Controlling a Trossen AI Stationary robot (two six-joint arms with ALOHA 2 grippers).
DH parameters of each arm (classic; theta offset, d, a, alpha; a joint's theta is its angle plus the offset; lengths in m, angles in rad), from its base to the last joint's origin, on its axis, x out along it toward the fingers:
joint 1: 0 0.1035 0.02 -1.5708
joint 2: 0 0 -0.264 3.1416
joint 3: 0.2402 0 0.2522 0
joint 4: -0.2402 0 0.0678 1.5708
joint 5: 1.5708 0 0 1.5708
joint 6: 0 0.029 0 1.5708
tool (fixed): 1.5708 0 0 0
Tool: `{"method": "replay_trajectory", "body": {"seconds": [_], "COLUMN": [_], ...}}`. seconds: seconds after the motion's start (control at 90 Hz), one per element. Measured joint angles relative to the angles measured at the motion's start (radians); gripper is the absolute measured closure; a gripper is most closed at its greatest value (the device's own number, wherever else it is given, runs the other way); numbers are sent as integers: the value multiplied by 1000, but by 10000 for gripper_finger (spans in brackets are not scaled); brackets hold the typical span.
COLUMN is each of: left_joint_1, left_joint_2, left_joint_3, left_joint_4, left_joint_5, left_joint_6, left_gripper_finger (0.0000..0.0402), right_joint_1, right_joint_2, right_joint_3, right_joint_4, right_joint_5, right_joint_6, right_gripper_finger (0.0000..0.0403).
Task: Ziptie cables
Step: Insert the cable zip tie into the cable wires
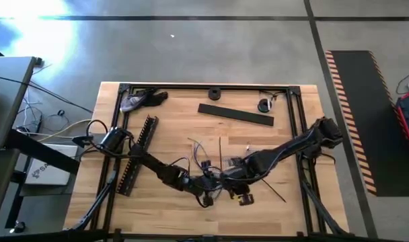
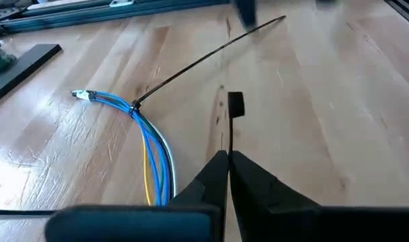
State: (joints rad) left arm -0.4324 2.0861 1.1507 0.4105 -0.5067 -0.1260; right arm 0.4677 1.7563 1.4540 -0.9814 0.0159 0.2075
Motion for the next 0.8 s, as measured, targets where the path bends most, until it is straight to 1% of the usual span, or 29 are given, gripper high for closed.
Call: {"method": "replay_trajectory", "body": {"seconds": [0.067, 0.133, 0.2, 0.289, 0.378, 0.478, 0.533, 0.611, 0.733, 0.8], "left_joint_1": [0, 0, 0, 0, 4, 14, 22, 34, 56, 67], "left_joint_2": [0, 0, 0, 0, 0, 0, 0, 0, 0, 0], "left_joint_3": [0, 0, 0, 0, 0, 0, 0, 0, 0, 0], "left_joint_4": [-3, -3, -3, -3, -3, -4, -8, -25, -33, -28], "left_joint_5": [4, 15, 33, 52, 83, 143, 166, 192, 256, 290], "left_joint_6": [0, -1, -1, -2, 2, 15, 15, 9, -2, -10], "left_gripper_finger": [401, 401, 401, 401, 401, 401, 401, 401, 401, 401], "right_joint_1": [16, 7, -24, -90, -182, -291, -346, -416, -501, -539], "right_joint_2": [-54, -123, -211, -316, -369, -365, -340, -297, -218, -163], "right_joint_3": [-74, -194, -344, -559, -758, -929, -992, -1039, -1041, -1024], "right_joint_4": [22, 96, 211, 472, 791, 1158, 1308, 1421, 1460, 1488], "right_joint_5": [90, 170, 202, 212, 207, 119, 75, 40, 27, -15], "right_joint_6": [6, 60, 122, 172, 212, 258, 266, 267, 237, 202], "right_gripper_finger": [251, 246, 245, 244, 244, 244, 243, 232, 190, 160]}}
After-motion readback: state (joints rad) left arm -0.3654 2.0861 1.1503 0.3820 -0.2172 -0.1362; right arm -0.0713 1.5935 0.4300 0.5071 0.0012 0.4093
